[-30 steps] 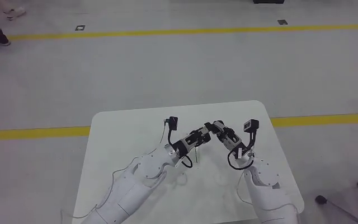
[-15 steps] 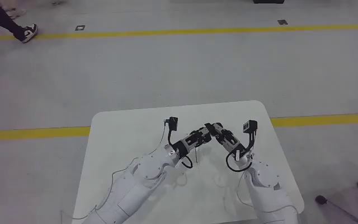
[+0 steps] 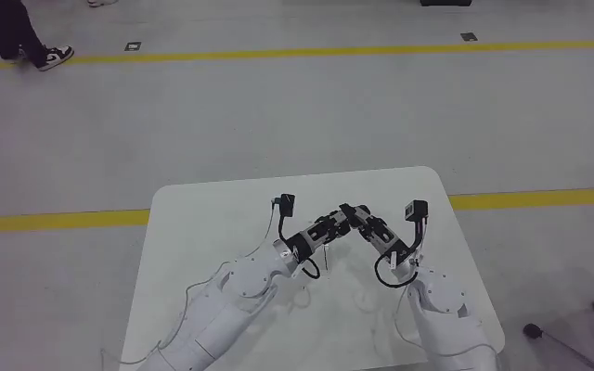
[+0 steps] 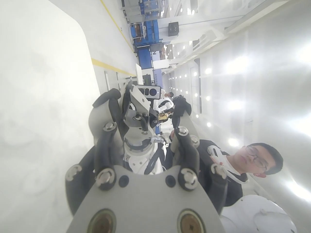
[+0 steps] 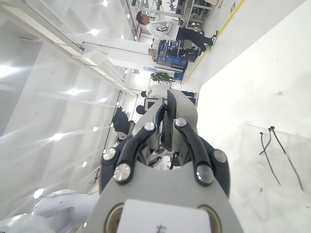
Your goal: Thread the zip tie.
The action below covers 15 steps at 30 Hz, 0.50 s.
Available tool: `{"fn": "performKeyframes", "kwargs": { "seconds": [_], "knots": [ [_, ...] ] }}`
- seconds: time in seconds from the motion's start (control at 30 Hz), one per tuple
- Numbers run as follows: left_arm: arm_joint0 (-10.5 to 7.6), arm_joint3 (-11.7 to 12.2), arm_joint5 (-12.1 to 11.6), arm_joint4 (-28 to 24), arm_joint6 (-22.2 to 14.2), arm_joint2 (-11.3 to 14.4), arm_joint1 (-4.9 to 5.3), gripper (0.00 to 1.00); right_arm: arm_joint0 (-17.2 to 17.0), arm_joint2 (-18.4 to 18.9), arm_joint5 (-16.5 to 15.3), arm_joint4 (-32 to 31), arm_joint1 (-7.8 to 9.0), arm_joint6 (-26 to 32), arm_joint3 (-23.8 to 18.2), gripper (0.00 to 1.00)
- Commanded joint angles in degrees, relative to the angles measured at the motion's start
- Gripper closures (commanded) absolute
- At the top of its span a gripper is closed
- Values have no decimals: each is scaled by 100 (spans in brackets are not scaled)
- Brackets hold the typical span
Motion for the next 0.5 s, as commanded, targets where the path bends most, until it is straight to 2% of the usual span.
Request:
{"fn": "performKeyframes", "kwargs": {
  "seconds": [0.0,0.47],
  "knots": [
    [-1,-5,7,17,-2,-5,1,56,-4,4,0,-8,-3,-12,-8,100],
    [36,-81,44,59,-37,-82,20,56,11,39,0,-220,-4,-75,-33,100]
  ]
}}
